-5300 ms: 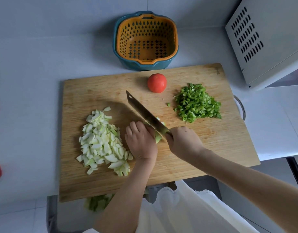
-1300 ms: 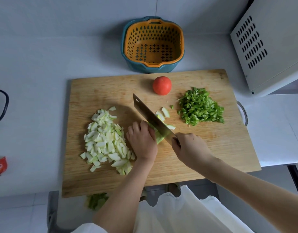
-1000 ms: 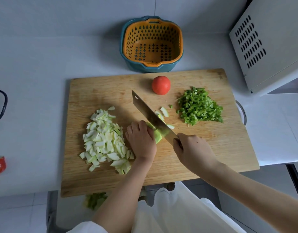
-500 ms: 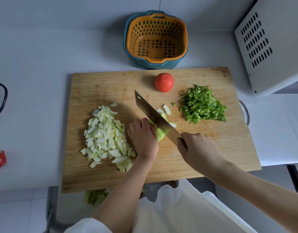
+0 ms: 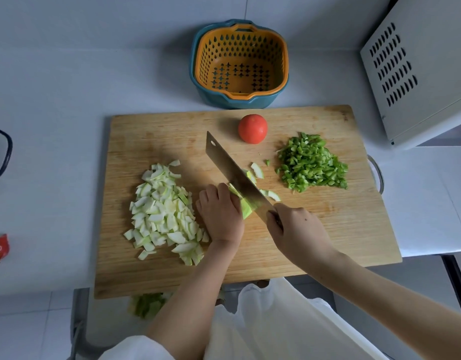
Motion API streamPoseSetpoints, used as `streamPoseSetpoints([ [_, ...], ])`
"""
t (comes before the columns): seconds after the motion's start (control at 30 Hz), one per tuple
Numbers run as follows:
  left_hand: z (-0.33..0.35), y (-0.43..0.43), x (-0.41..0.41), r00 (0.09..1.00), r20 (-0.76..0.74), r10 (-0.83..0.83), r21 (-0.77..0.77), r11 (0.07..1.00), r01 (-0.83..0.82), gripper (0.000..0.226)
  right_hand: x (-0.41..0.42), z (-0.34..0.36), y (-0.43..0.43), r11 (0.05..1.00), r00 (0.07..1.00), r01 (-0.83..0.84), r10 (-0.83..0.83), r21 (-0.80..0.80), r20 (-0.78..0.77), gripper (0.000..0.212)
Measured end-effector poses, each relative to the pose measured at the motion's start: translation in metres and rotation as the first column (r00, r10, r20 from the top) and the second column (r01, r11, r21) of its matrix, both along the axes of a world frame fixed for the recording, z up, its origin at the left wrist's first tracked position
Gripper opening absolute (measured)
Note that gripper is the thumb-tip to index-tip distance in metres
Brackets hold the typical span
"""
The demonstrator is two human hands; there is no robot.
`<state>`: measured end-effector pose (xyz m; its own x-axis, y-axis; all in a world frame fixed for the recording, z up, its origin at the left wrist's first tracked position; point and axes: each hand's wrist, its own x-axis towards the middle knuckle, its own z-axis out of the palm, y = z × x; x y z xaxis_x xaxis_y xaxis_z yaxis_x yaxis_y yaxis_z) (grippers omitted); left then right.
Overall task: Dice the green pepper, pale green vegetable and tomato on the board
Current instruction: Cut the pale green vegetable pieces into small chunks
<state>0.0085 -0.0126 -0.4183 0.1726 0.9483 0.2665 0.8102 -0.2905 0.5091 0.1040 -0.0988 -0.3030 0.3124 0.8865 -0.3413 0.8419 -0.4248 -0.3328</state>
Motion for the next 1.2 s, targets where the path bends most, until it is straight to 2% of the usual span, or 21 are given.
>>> streamPoseSetpoints([
  [0.23, -0.001, -0.001, 0.000, 0.999, 0.034, 0.003, 0.009, 1.000, -0.004, 0.018, -0.009, -0.001, 0.003, 0.993, 0.992, -0.072, 0.081, -0.093, 0.097, 0.023],
  [0.4, 0.002, -0.002, 0.001, 0.999, 0.013, 0.035, -0.008, 0.999, -0.035, 0.019, -0.010, -0.020, 0.023, 0.996, 0.999, -0.035, 0.037, -0.076, 0.027, 0.024],
  [0.5, 0.000, -0.004, 0.001, 0.997, 0.038, 0.062, -0.015, 0.998, -0.062, 0.008, -0.002, -0.015, 0.017, 0.999, 1.000, 0.000, 0.000, -0.042, -0.007, 0.035],
  [0.57, -0.003, -0.003, 0.001, 0.998, 0.028, 0.062, -0.001, 0.998, -0.062, 0.009, -0.001, -0.006, 0.007, 0.999, 1.000, -0.006, 0.007, -0.045, 0.008, 0.038],
  [0.87, -0.005, -0.002, 0.001, 0.998, 0.060, 0.035, 0.050, 0.998, -0.038, 0.011, -0.006, 0.003, 0.002, 0.991, 0.994, -0.077, 0.085, -0.109, 0.075, 0.026],
  [0.97, -0.002, -0.003, 0.001, 0.996, 0.073, 0.058, 0.023, 0.998, -0.060, 0.016, -0.009, -0.013, 0.011, 0.991, 0.997, -0.060, 0.066, -0.118, 0.043, 0.025],
  [1.07, -0.002, -0.004, 0.001, 0.994, 0.092, 0.065, 0.005, 0.998, -0.066, 0.009, -0.005, -0.020, 0.015, 0.995, 0.999, -0.038, 0.040, -0.088, 0.016, 0.027],
  [1.2, -0.005, -0.002, 0.000, 0.999, 0.009, 0.043, 0.014, 0.999, -0.043, 0.017, -0.001, -0.002, 0.005, 0.999, 1.000, -0.020, 0.021, -0.049, 0.016, 0.031],
])
